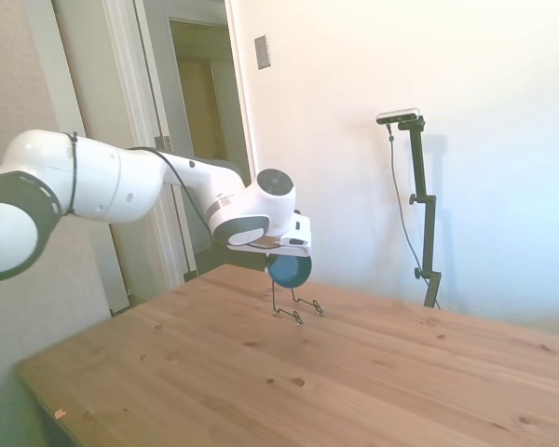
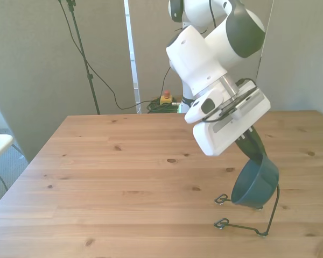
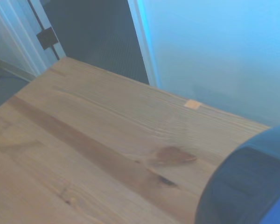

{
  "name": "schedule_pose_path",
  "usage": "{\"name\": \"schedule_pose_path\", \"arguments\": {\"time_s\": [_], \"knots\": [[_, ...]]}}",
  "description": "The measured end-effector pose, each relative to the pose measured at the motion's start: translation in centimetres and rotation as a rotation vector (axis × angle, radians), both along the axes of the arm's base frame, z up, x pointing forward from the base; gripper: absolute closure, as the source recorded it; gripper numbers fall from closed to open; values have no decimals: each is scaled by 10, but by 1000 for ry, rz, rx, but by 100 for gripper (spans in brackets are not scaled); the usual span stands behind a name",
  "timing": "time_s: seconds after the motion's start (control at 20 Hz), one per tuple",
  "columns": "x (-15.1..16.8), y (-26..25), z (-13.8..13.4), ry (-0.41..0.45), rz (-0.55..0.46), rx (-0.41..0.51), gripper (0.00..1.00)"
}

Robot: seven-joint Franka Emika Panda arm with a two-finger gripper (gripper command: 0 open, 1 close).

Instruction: Unload the bowl

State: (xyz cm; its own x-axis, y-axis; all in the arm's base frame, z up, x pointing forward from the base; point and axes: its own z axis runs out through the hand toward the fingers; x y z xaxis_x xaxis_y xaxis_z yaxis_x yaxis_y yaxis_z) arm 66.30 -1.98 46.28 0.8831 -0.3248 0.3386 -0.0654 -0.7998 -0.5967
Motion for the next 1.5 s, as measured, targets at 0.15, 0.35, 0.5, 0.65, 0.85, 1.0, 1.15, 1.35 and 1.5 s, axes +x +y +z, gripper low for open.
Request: {"name": "schedule_pose_path", "arguments": {"time_s": [0.15, 0.35, 0.5, 0.65, 0.85, 1.0, 1.15, 1.35, 1.5], "knots": [[-37, 21, 11, -11, -26, -37, 100], [-93, 39, 9, 60, -73, -100, 100], [-122, 44, 1, 144, -153, -149, 100], [-132, 41, -17, 242, -256, -200, 100], [-124, 37, -43, 368, -356, -210, 100], [-110, 31, -54, 434, -391, -201, 100], [-101, 31, -61, 495, -405, -192, 100], [-90, 30, -69, 538, -422, -183, 100], [-84, 30, -70, 565, -412, -185, 0]]}}
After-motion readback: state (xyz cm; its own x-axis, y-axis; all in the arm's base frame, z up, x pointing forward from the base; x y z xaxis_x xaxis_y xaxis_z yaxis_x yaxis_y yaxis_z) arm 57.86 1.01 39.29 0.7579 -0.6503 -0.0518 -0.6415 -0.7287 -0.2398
